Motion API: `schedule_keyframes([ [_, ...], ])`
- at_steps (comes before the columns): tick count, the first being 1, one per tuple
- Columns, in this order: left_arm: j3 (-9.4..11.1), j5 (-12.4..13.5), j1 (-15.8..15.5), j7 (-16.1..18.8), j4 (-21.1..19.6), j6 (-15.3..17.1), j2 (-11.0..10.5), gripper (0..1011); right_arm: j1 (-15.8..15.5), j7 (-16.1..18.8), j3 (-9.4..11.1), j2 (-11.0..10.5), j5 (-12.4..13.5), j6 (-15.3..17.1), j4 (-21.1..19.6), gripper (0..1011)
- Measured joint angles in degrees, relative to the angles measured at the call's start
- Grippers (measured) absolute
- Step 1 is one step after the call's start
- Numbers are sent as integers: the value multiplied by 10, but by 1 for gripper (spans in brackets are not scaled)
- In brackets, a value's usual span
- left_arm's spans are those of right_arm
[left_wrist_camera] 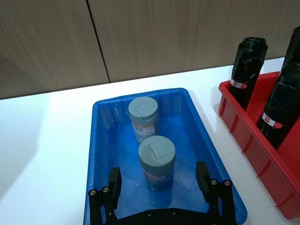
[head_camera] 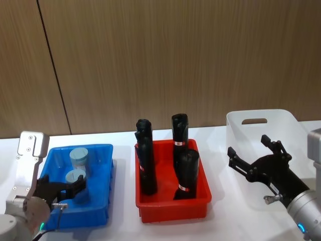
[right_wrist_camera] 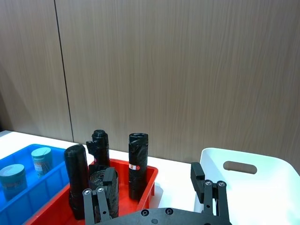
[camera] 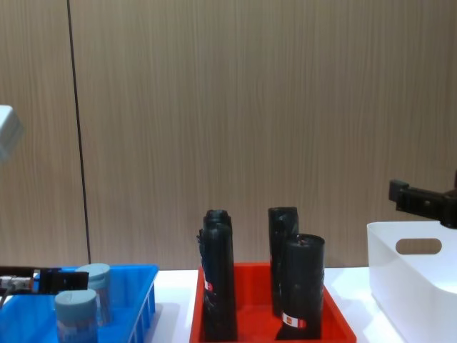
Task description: Pick the cotton swabs from the blue box and place them into the white box.
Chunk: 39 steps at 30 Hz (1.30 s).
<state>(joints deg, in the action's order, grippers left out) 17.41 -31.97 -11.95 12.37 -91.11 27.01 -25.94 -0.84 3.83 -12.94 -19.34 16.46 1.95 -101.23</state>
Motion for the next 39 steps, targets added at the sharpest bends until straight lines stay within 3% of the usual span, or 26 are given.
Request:
schedule_keyframes([
  [19, -5, 2, -51, -43, 92, -10, 29, 1004, 0, 0, 0, 0, 0, 0, 0, 1002],
  [39, -1, 31, -106, -96, 190, -12, 58, 1004, 0, 0, 0, 0, 0, 0, 0, 1002],
])
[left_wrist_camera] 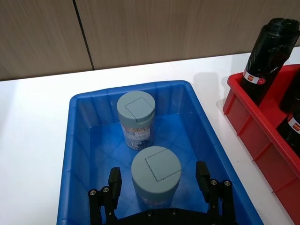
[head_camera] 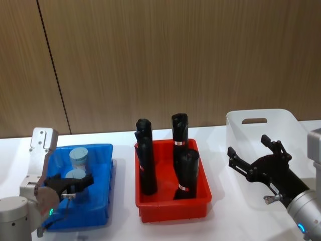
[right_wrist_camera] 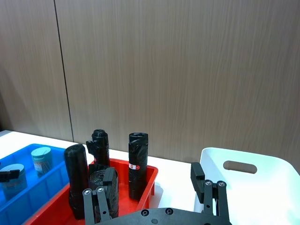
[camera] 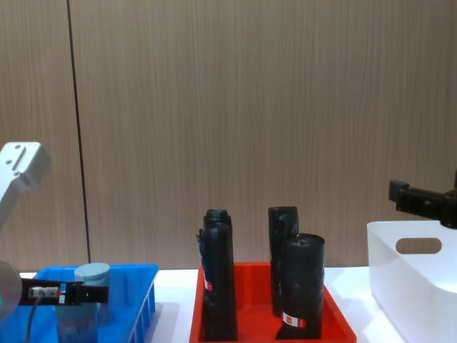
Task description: Pick the cotton swabs from the blue box and place them into the white box.
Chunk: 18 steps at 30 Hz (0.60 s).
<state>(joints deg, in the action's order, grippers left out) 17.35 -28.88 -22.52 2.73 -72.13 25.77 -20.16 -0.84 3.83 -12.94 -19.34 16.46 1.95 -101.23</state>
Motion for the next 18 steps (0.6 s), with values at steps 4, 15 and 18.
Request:
schedule_keyframes([
  [4, 1, 10, -12, -9, 20, 2, 5, 1004, 0, 0, 0, 0, 0, 0, 0, 1002],
  [15, 3, 32, -40, -30, 67, 3, 17, 1004, 0, 0, 0, 0, 0, 0, 0, 1002],
  [18, 4, 37, -47, -35, 79, 2, 20, 980, 0, 0, 0, 0, 0, 0, 0, 1002],
])
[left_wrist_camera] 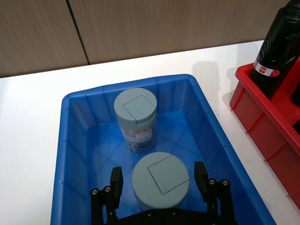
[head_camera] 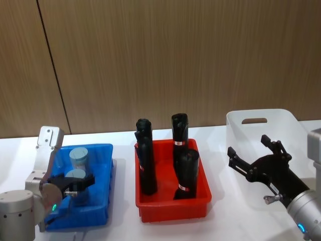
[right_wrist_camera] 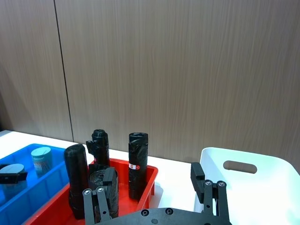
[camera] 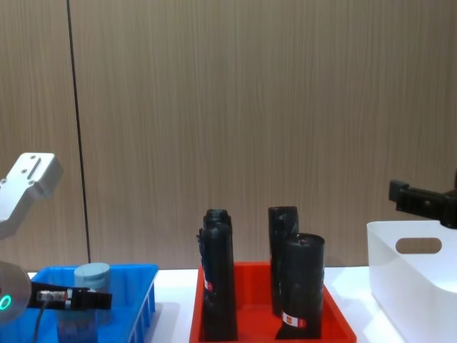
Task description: Pick the cotton swabs from the blue box and place them into the white box.
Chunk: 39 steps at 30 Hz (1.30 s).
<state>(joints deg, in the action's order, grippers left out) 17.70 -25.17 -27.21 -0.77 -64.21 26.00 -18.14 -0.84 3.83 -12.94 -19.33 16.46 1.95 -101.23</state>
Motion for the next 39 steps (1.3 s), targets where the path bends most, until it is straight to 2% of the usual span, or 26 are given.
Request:
schedule_keyframes([
  [1, 0, 1, -1, -1, 2, 0, 1, 980, 0, 0, 0, 0, 0, 0, 0, 1001],
  [7, 1, 7, -14, -11, 24, -1, 6, 814, 0, 0, 0, 0, 0, 0, 0, 1002],
  [8, 1, 7, -15, -12, 26, -2, 7, 814, 0, 0, 0, 0, 0, 0, 0, 1002],
  [9, 1, 8, -17, -13, 29, -2, 8, 760, 0, 0, 0, 0, 0, 0, 0, 1001],
  [13, 1, 10, -22, -18, 39, -6, 11, 670, 0, 0, 0, 0, 0, 0, 0, 1002],
  [21, -1, 12, -23, -21, 37, -16, 11, 668, 0, 0, 0, 0, 0, 0, 0, 1002],
  [31, -5, 24, 0, -26, -26, -33, -2, 668, 0, 0, 0, 0, 0, 0, 0, 1002],
  [39, -9, 40, 26, -61, -96, -45, -23, 668, 0, 0, 0, 0, 0, 0, 0, 1002],
])
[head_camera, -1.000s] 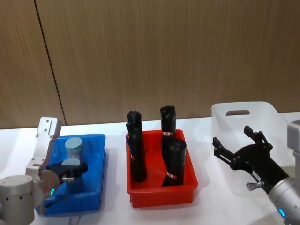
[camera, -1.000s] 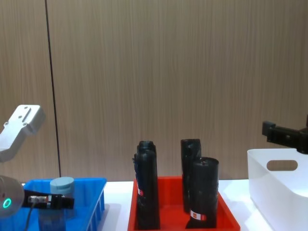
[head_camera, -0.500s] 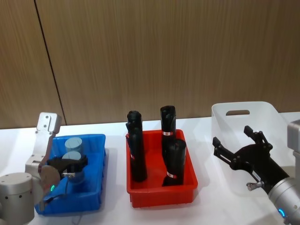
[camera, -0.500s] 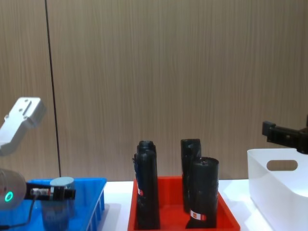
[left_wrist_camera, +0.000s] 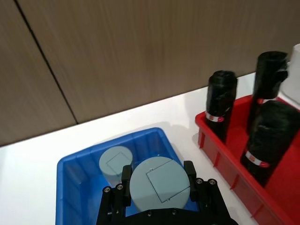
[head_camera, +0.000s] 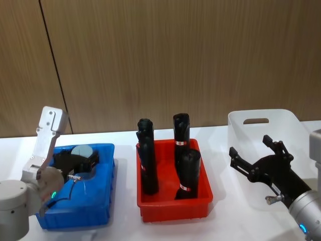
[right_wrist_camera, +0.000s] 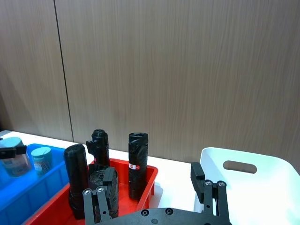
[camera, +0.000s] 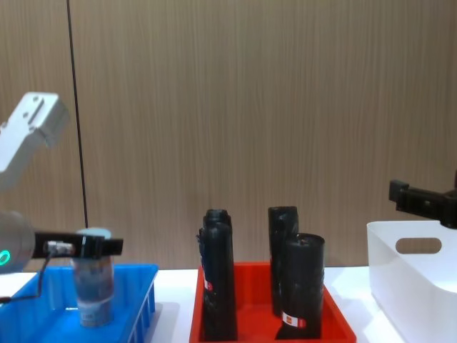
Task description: Pick the cotton swabs from the blue box and place them into the white box.
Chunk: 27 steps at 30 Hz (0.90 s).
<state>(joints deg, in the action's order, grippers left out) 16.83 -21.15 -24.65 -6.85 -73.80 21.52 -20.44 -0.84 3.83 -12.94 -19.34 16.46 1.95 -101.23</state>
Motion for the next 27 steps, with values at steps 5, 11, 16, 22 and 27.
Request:
schedule_keyframes([
  [5, -3, 6, 11, -26, -32, -7, -12, 666, 0, 0, 0, 0, 0, 0, 0, 1001],
  [11, -6, 13, 23, -76, -69, -20, -28, 666, 0, 0, 0, 0, 0, 0, 0, 1002],
  [16, -8, 15, 27, -112, -88, -30, -37, 668, 0, 0, 0, 0, 0, 0, 0, 1001],
  [22, -10, 15, 30, -162, -104, -43, -46, 666, 0, 0, 0, 0, 0, 0, 0, 1002],
  [27, -11, 12, 30, -203, -111, -54, -52, 668, 0, 0, 0, 0, 0, 0, 0, 1002],
])
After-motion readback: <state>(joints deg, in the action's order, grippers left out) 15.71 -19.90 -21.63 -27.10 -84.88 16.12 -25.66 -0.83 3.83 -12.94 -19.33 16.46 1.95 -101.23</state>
